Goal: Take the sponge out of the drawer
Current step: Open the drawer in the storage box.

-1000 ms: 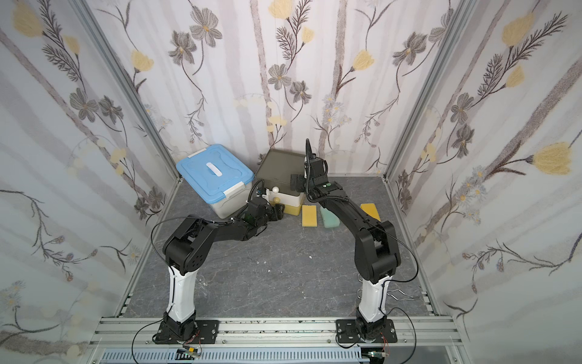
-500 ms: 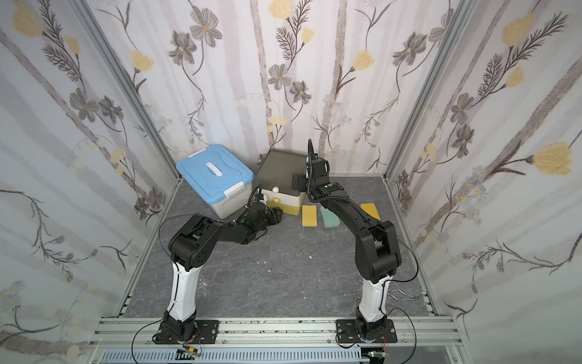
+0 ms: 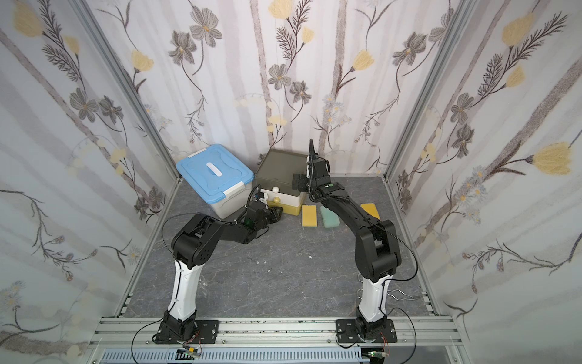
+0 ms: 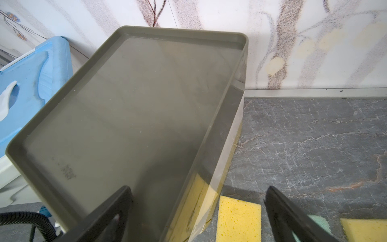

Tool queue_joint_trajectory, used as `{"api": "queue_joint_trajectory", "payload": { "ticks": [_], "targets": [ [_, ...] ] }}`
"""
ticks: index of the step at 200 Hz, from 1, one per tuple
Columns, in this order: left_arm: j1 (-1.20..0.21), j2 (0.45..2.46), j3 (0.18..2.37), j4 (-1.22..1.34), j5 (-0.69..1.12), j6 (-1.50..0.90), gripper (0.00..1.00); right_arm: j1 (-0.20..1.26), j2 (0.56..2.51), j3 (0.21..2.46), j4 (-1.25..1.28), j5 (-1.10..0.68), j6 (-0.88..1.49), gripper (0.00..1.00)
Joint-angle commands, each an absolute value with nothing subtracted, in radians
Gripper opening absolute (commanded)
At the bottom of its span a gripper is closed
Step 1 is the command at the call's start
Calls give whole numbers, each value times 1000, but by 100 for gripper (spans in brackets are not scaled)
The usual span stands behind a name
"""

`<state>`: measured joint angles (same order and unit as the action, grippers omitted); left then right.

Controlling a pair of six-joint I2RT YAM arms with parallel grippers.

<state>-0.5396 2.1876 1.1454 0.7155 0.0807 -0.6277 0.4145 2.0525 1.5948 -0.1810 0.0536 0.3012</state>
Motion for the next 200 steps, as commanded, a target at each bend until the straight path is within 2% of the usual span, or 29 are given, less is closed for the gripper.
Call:
{"api": "queue_joint_trajectory", "payload": {
  "ticks": [1,92,200],
  "targets": [
    [-538,2193,1159,758,97,-635,39,414,2068,1586,-284,64,275,100],
    [-529,2210,1177,745,107,-656,24,405,2084,1593,-283,55,278,100],
    [-529,2119,965,900,124,-748,22,403,2132,1658,-337,60,280,100]
  ]
}}
